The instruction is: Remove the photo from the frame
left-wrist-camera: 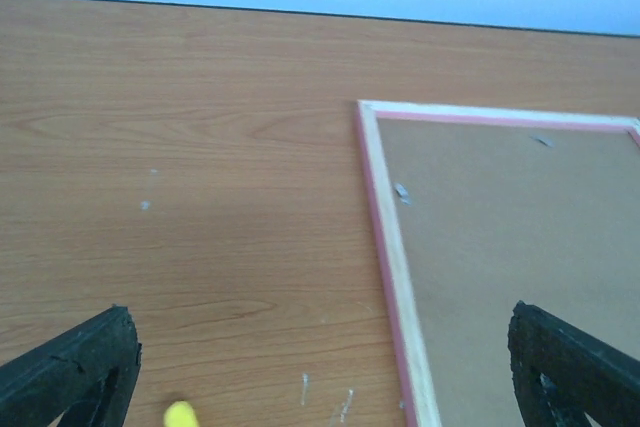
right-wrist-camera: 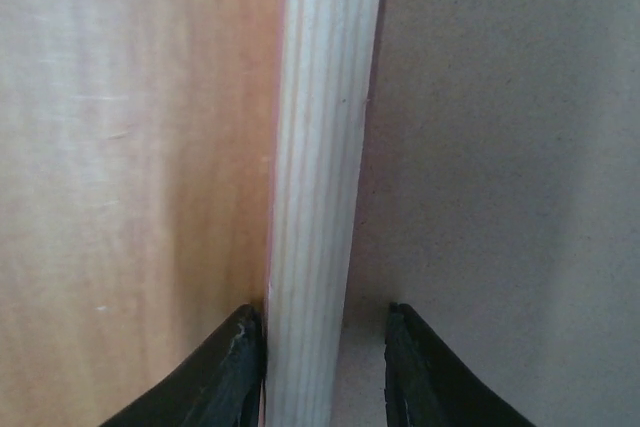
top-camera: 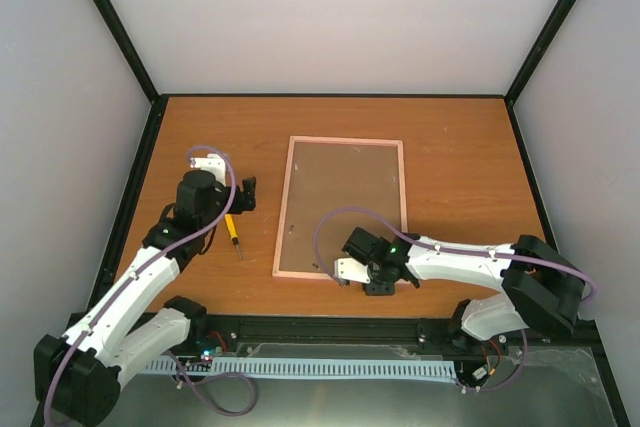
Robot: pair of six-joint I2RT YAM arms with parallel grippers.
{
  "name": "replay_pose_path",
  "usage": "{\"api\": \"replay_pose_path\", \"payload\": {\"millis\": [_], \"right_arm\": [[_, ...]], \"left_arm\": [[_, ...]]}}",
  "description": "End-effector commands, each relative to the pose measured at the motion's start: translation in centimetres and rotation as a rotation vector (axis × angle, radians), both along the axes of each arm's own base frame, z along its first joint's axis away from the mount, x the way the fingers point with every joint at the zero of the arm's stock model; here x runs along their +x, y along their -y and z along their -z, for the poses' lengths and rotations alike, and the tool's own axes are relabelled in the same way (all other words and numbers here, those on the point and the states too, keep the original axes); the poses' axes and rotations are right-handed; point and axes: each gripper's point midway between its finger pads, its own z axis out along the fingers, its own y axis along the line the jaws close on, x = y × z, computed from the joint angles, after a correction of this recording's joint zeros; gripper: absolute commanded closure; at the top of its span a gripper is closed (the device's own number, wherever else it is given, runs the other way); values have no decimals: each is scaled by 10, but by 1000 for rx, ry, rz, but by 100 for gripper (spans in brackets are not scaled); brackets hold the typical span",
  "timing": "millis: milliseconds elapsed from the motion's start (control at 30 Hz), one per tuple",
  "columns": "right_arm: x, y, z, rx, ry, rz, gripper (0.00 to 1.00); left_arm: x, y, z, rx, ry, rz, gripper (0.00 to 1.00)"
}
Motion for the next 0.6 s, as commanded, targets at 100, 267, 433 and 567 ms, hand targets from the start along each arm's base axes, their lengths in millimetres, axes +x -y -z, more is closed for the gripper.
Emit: {"api": "replay_pose_path", "payload": {"millis": [100, 267, 433, 567], "right_arm": [[22, 28, 7, -79, 112, 70, 69], [32, 38, 3, -53, 90, 107, 70], [25, 27, 8, -1, 11, 104, 63], [23, 22, 17, -3, -32, 108, 67]], "left_arm": [[1, 26, 1, -11, -9, 158, 6], [-2, 30, -2, -16, 9, 187, 8], [-4, 36, -1, -18, 8, 230, 11], [-2, 35, 8, 2, -27, 220, 13]]}}
